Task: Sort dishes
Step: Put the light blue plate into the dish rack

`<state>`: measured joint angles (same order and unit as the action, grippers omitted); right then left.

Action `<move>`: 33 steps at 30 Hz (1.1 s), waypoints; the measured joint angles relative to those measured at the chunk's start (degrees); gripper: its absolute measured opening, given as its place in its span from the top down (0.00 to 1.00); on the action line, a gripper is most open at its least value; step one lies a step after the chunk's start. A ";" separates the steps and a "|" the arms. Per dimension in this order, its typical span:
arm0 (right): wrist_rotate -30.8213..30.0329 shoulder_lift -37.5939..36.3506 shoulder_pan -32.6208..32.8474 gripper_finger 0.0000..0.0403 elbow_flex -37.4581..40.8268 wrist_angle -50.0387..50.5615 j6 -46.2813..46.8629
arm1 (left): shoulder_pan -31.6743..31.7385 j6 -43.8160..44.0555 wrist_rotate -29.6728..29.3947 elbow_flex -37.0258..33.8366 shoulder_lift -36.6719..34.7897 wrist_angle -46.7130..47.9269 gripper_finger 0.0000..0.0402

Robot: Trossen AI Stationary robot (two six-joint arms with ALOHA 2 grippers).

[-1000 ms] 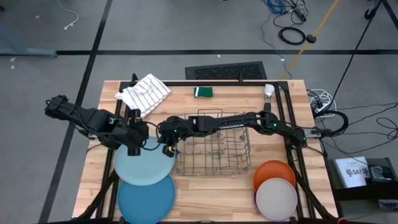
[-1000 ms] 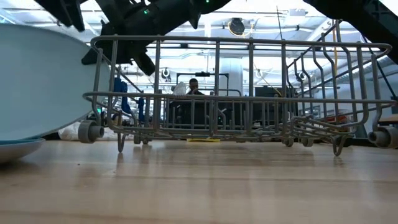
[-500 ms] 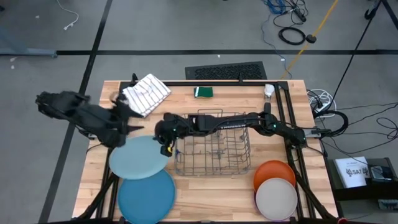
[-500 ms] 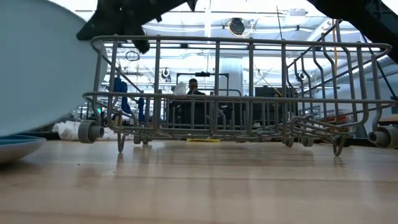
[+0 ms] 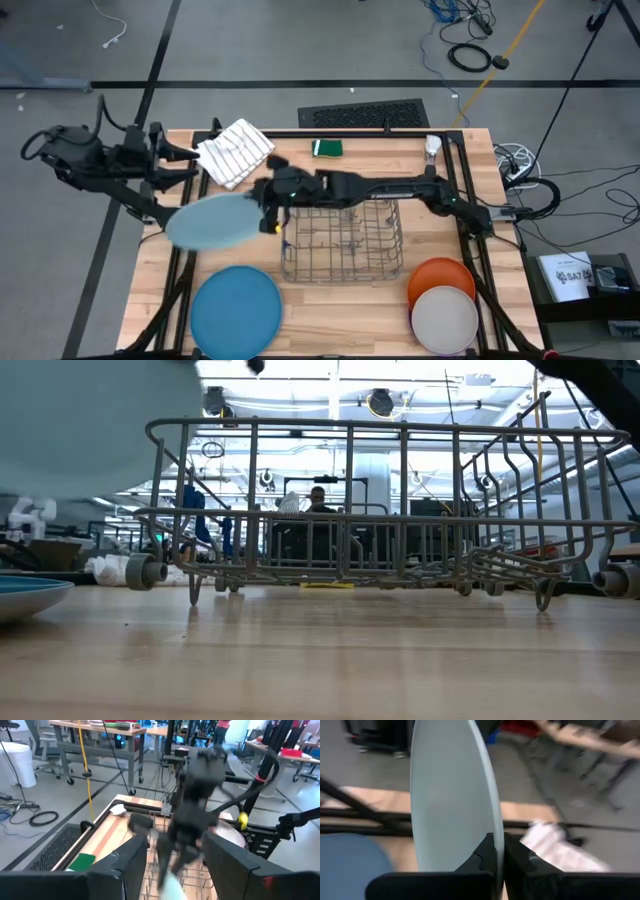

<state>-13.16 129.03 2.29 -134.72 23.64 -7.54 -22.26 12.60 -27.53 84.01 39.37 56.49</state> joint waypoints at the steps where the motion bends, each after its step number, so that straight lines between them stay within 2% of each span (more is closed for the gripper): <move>1: -1.74 -1.04 0.10 0.99 0.00 0.12 -0.69 | 0.00 0.00 -0.18 0.00 -0.30 -0.02 0.52; 7: -16.16 -6.73 2.00 0.99 0.00 2.90 -5.21 | 0.00 -1.38 -0.46 -0.05 -0.31 0.11 0.52; 12: -30.66 -12.05 4.69 0.99 0.00 11.25 -4.96 | 0.00 -2.89 -0.34 -0.85 -0.10 -0.08 0.52; 16: -43.56 -15.14 7.89 0.99 0.00 19.06 -0.98 | 0.00 -3.23 -0.19 -0.98 -0.11 -0.11 0.52; 20: -54.63 -17.14 11.26 0.99 0.00 28.16 8.28 | 0.00 -3.98 -0.08 -0.98 -0.08 -0.94 0.52; 24: -60.88 -17.42 14.28 0.99 0.00 38.19 20.63 | 0.00 -3.96 -0.17 -0.98 0.64 -2.69 0.52; 27: -63.12 -17.20 16.37 0.99 0.00 44.09 29.90 | 0.00 -2.44 -0.17 -1.03 1.78 -3.89 0.52; 33: -66.13 -14.33 19.31 0.99 0.07 50.11 40.47 | 0.00 5.23 -0.48 -1.03 5.10 -4.04 0.52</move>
<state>-79.29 114.70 21.60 -134.65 73.75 32.93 -22.26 17.83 -28.01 82.98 44.47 52.45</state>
